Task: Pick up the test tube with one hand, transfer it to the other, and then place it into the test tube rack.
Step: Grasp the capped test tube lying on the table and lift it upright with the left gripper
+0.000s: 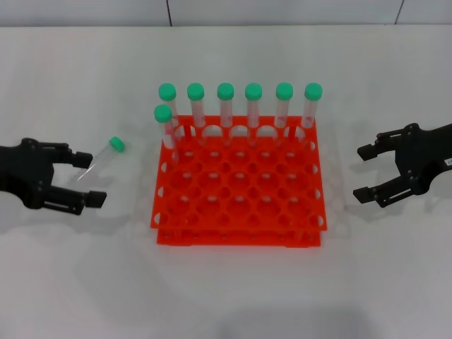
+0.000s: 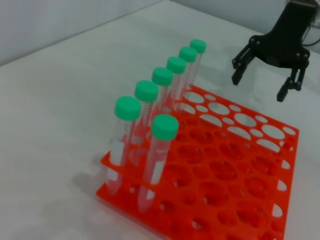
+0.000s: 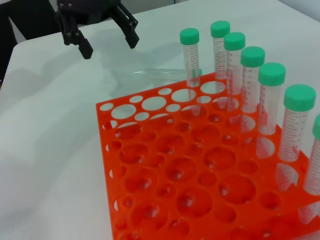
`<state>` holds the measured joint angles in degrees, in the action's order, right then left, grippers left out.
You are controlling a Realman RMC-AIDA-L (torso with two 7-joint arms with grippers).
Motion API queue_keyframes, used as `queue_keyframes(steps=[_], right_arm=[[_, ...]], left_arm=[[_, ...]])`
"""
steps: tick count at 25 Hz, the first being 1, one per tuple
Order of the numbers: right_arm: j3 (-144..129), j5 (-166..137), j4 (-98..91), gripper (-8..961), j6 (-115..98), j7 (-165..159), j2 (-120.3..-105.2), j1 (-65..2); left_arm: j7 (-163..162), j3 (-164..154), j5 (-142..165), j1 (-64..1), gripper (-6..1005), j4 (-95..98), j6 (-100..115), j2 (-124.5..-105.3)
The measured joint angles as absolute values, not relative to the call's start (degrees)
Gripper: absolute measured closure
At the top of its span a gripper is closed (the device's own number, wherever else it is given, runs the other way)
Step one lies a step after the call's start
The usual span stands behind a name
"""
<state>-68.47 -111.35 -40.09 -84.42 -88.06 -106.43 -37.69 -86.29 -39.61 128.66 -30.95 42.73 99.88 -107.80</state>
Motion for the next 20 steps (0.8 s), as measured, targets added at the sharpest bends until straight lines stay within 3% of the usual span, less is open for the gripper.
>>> queue_keyframes(steps=[13,20], right_arm=[[-68.46,-111.35,-40.63,85,-83.39,-88.06,-106.43,-37.48],[-68.49,-111.36,-40.71,85,-82.99,-87.50,-106.51,-37.69]], left_arm=[[-104.92,-39.91,131.66,-32.63,168,53.07,100.91,-108.23],[-112.63,-39.99,142.19,-36.76,181,54.95,102.71,-108.56]])
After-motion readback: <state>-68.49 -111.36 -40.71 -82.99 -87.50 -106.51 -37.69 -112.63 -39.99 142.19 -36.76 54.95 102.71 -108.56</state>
